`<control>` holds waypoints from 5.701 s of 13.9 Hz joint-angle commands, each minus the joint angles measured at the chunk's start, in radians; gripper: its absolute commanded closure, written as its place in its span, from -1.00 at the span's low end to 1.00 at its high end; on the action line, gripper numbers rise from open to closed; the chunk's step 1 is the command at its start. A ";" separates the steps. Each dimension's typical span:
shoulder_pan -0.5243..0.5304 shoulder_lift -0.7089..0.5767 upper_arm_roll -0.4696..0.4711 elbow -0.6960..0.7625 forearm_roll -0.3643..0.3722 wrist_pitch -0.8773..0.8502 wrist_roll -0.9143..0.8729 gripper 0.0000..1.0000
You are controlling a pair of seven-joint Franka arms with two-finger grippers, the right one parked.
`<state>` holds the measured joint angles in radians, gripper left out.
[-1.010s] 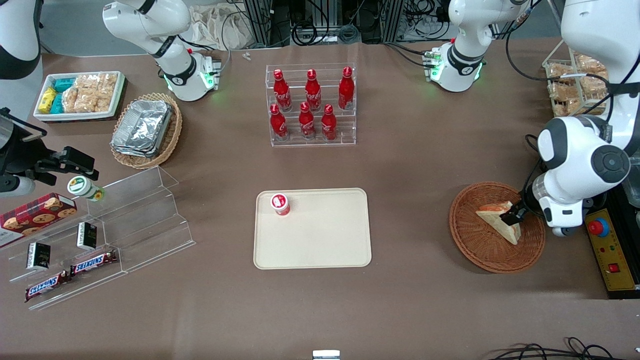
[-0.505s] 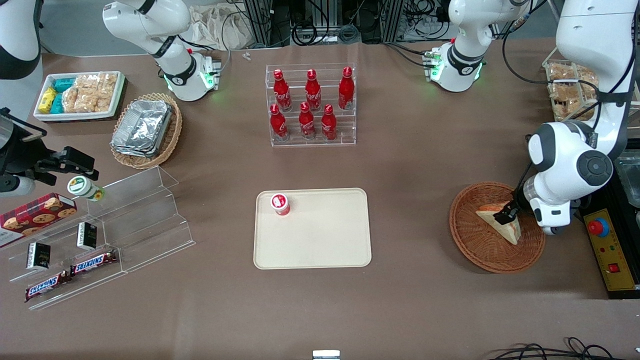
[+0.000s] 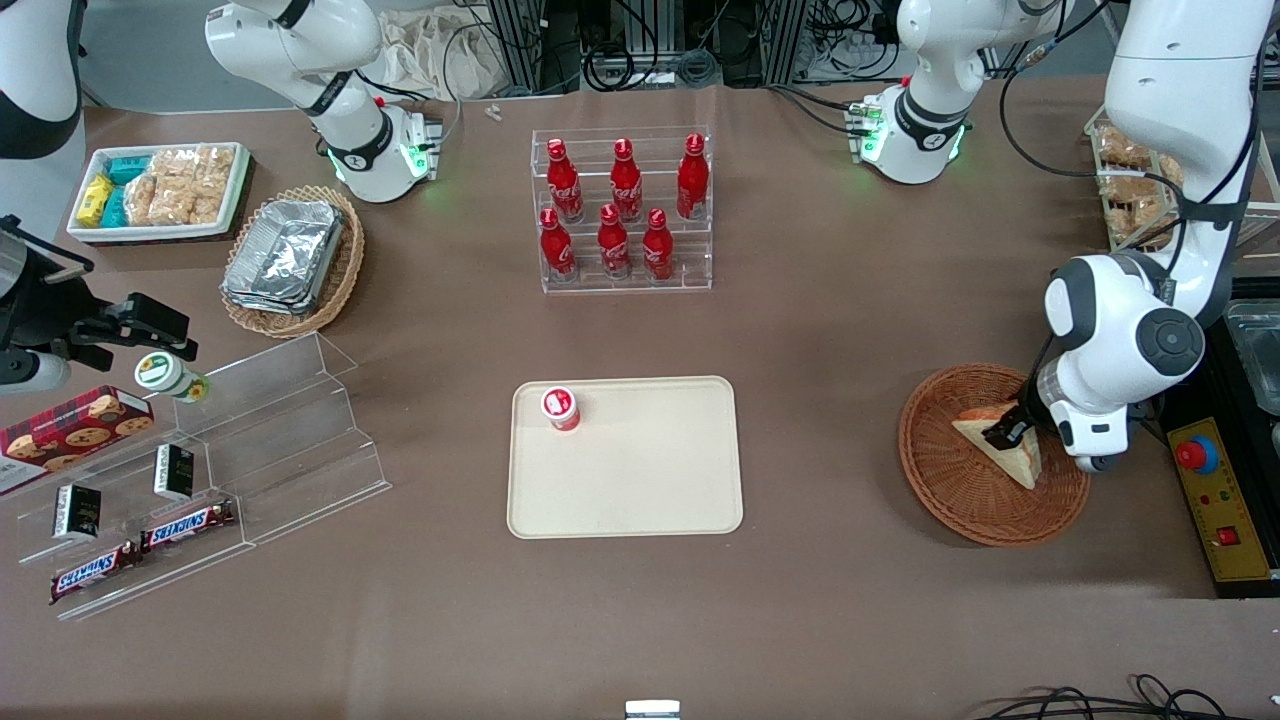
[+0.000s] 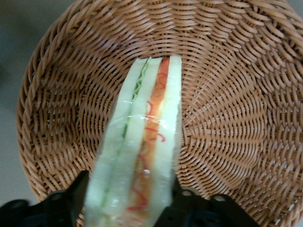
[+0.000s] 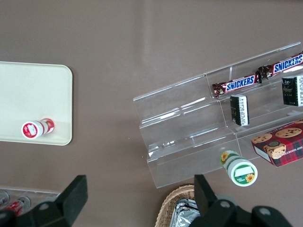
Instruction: Place sandwich from basket to tray
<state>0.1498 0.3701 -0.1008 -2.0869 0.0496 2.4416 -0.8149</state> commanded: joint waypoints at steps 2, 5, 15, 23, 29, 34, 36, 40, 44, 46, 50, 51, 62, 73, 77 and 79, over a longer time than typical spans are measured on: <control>-0.009 -0.008 -0.005 0.018 0.010 0.027 -0.038 1.00; -0.012 -0.051 -0.010 0.036 0.012 -0.031 -0.037 1.00; -0.018 -0.120 -0.232 0.692 -0.013 -0.944 0.375 1.00; -0.258 0.045 -0.339 0.676 0.007 -0.709 0.015 1.00; -0.392 0.292 -0.339 0.682 0.148 -0.538 -0.047 1.00; -0.440 0.391 -0.333 0.691 0.194 -0.420 -0.081 1.00; -0.458 0.435 -0.333 0.711 0.231 -0.374 -0.101 1.00; -0.461 0.466 -0.333 0.716 0.263 -0.329 -0.125 1.00; -0.461 0.472 -0.333 0.728 0.265 -0.328 -0.127 0.00; -0.460 0.467 -0.333 0.728 0.263 -0.329 -0.130 -0.15; -0.449 0.435 -0.333 0.728 0.253 -0.343 -0.138 -1.00; -0.447 0.406 -0.333 0.728 0.253 -0.360 -0.136 -1.00; -0.037 -0.255 -0.373 0.452 0.035 -0.755 0.185 -1.00; -0.029 -0.307 -0.088 0.426 -0.002 -0.840 0.655 -1.00; -0.024 -0.292 -0.056 0.468 0.016 -0.845 0.770 -1.00; -0.024 -0.257 -0.057 0.528 0.015 -0.865 0.812 -1.00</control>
